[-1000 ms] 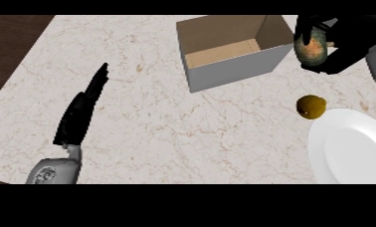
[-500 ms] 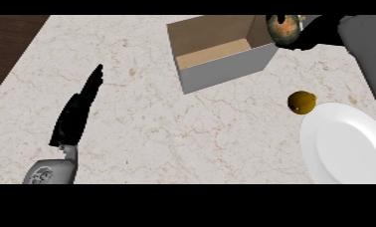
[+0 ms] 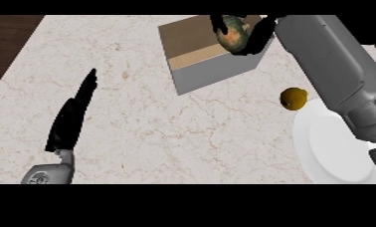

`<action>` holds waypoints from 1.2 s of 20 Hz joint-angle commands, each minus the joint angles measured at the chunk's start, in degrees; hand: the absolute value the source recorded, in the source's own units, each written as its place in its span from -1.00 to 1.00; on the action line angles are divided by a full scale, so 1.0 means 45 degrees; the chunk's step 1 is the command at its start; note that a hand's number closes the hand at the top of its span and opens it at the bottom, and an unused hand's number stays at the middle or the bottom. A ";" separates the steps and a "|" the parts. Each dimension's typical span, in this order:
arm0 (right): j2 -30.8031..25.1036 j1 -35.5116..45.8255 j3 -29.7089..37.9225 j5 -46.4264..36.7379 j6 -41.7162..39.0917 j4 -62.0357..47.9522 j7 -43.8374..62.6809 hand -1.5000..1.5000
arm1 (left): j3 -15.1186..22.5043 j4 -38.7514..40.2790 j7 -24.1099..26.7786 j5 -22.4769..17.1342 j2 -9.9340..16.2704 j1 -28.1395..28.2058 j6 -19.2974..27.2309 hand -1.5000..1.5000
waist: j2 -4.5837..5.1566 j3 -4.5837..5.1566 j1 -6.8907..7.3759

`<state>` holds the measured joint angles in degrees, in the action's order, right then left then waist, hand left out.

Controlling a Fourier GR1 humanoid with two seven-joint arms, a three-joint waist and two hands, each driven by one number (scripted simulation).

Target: Pick the squash from the plate and place it in the cardboard box

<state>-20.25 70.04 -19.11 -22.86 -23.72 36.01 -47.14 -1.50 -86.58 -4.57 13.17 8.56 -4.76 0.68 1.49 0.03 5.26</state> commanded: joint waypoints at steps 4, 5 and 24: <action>0.1901 0.0784 -0.1252 -0.1178 0.0016 -0.2139 -0.1143 1.00 | -0.0396 0.0254 0.0280 -0.0148 0.0204 0.0191 -0.0023 0.00 | -0.0067 0.0004 -0.0321; 0.2224 0.0766 -0.1445 -0.1385 0.0233 -0.2370 -0.0887 1.00 | -0.0008 -0.0563 -0.0215 0.0010 -0.0021 0.0525 0.0040 0.00 | -0.0120 -0.0004 -0.0313; 0.3689 0.1746 0.2674 0.2279 -0.1022 -0.6064 0.0418 -1.00 | -0.0456 -0.0172 -0.0259 -0.0256 0.0326 -0.0100 -0.0277 0.00 | 0.0079 -0.0010 -0.0200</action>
<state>-3.88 76.82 -12.55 -17.97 -22.28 11.45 -44.79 -2.71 -87.57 -4.75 12.88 9.03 -3.90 0.52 1.10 0.04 3.67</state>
